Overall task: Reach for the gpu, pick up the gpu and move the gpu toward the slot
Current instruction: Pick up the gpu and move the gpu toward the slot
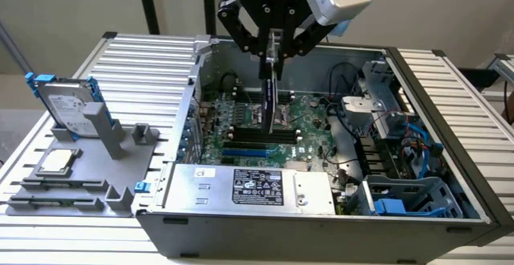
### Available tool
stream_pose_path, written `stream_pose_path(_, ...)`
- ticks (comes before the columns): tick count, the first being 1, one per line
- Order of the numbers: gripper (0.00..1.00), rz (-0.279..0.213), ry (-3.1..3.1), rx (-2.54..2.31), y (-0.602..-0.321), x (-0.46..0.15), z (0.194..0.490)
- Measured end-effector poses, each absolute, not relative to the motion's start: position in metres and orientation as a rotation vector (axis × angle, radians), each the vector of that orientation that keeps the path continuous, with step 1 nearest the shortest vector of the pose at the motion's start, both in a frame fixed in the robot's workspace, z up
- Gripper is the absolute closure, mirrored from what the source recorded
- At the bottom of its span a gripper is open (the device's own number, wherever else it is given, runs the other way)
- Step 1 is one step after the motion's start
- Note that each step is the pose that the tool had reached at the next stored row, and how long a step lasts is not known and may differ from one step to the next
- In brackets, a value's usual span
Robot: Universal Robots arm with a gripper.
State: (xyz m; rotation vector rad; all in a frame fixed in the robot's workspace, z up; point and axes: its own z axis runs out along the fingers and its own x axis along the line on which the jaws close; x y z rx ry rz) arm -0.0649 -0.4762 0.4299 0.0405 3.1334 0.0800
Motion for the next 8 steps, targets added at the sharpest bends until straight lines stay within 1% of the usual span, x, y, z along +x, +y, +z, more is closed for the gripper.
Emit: stream_pose_path(8, 0.74, 0.079, 3.136, 0.041, -0.455, -0.042, 0.417)
